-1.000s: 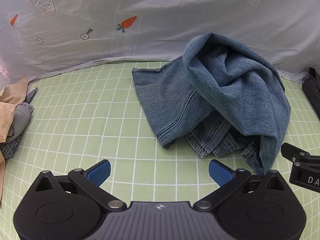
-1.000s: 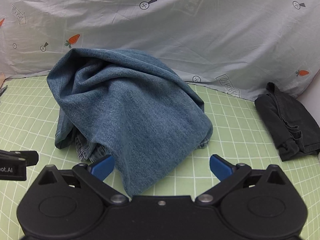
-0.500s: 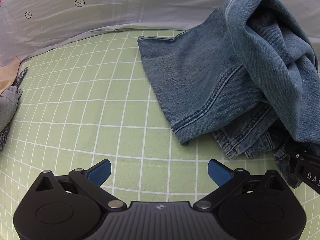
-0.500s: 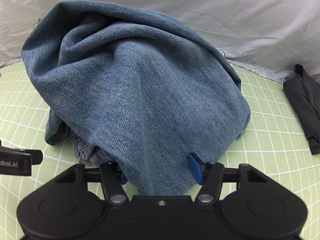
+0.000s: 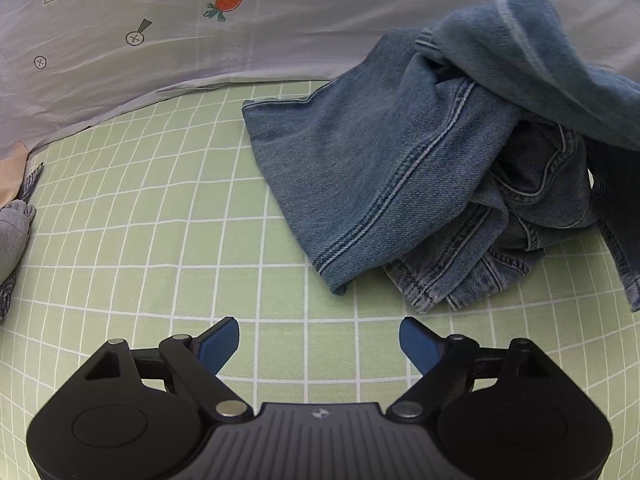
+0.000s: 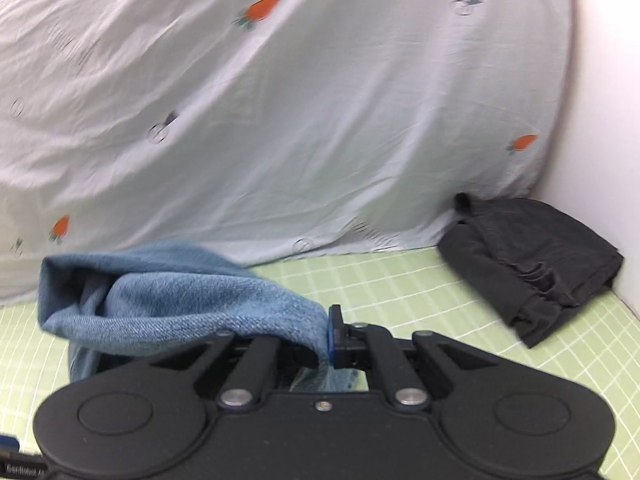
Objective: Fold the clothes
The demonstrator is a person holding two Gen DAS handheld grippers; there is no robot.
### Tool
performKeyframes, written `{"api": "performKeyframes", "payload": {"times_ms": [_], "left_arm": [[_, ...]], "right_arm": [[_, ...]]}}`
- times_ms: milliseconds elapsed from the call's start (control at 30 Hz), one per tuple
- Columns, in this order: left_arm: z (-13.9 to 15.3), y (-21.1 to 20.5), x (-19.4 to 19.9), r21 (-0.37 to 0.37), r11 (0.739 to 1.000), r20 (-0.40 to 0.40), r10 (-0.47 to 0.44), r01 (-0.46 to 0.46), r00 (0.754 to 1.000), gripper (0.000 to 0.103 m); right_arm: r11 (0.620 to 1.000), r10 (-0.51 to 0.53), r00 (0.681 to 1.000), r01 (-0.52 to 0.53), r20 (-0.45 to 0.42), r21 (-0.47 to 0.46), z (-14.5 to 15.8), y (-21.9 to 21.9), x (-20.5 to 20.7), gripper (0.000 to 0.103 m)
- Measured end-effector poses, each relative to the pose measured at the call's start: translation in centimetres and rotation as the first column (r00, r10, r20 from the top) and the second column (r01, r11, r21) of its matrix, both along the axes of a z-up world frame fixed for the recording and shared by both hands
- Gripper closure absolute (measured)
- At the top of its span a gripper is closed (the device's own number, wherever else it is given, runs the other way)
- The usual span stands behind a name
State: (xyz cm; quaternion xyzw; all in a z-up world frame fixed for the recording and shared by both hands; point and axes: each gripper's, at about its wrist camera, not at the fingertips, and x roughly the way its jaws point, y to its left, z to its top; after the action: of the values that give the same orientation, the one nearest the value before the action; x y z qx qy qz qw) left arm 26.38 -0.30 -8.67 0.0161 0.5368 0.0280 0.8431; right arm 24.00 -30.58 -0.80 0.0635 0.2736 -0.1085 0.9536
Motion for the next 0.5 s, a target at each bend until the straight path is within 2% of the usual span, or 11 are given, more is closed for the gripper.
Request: {"api": "performKeyframes", "payload": {"times_ms": [133, 267, 333, 400, 500], "left_arm": [[-0.3, -1.0, 0.1, 0.003, 1.0, 0.0, -0.026, 0.026, 1.0, 0.018], [-0.9, -2.0, 0.6, -0.012, 0.999, -0.009, -0.047, 0.047, 0.999, 0.021], [-0.9, -2.5, 1.0, -0.013, 0.998, 0.003, -0.063, 0.063, 0.998, 0.021], [-0.8, -3.0, 1.5, 0.0, 0.997, 0.022, -0.079, 0.079, 0.997, 0.021], [-0.6, -3.4, 2.7, 0.033, 0.996, 0.056, -0.087, 0.085, 0.995, 0.022]], "right_arm": [[0.972, -0.216, 0.976, 0.215, -0.004, -0.098, -0.5, -5.2, 0.2, 0.099], [0.932, -0.347, 0.911, 0.31, -0.221, -0.187, -4.0, -9.2, 1.2, 0.095], [0.933, -0.351, 0.881, 0.303, -0.316, -0.192, -5.7, -10.0, 0.9, 0.073], [0.942, -0.326, 0.887, 0.277, -0.329, -0.187, -6.6, -9.2, -0.5, 0.059], [0.966, -0.245, 0.904, 0.196, -0.351, -0.171, -7.5, -6.8, -0.7, 0.052]]}}
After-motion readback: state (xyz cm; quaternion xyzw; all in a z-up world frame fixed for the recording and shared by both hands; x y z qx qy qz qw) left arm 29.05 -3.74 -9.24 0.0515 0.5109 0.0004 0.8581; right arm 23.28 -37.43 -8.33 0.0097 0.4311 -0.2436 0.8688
